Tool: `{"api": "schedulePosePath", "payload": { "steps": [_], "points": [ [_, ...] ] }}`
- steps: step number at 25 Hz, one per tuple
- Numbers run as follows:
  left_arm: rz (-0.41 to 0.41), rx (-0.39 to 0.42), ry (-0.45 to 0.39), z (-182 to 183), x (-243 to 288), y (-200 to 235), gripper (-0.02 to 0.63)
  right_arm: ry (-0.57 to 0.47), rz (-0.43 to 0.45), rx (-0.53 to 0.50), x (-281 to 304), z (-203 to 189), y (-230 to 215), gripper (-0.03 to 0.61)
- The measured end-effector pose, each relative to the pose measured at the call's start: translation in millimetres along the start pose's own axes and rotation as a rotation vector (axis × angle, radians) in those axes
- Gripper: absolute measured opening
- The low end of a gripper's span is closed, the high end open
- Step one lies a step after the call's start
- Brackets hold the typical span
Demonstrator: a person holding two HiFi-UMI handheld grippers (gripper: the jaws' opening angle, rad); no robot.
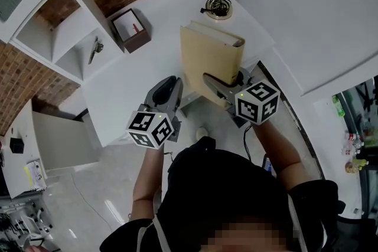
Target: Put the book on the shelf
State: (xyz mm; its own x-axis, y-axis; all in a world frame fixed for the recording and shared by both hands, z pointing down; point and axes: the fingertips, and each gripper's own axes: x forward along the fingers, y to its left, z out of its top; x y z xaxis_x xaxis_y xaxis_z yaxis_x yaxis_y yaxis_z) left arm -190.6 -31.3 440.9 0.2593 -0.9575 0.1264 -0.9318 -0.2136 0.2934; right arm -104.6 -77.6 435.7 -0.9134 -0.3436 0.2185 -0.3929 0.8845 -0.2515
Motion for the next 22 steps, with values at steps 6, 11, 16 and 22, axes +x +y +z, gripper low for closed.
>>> {"api": "schedulePosePath", "payload": {
  "steps": [6, 11, 16, 22],
  "points": [
    [-0.004, -0.017, 0.003, 2, 24, 14, 0.051, 0.007, -0.007, -0.003, 11, 7, -21, 0.224],
    [-0.013, -0.012, -0.006, 9, 45, 20, 0.051, 0.009, -0.017, -0.008, 21, 15, -38, 0.224],
    [-0.018, -0.001, -0.017, 17, 70, 27, 0.051, 0.020, -0.017, -0.014, 32, 20, -57, 0.224],
    [-0.025, 0.044, 0.000, 20, 101, 34, 0.051, 0.017, -0.019, -0.003, 43, 24, -84, 0.224]
  ]
}}
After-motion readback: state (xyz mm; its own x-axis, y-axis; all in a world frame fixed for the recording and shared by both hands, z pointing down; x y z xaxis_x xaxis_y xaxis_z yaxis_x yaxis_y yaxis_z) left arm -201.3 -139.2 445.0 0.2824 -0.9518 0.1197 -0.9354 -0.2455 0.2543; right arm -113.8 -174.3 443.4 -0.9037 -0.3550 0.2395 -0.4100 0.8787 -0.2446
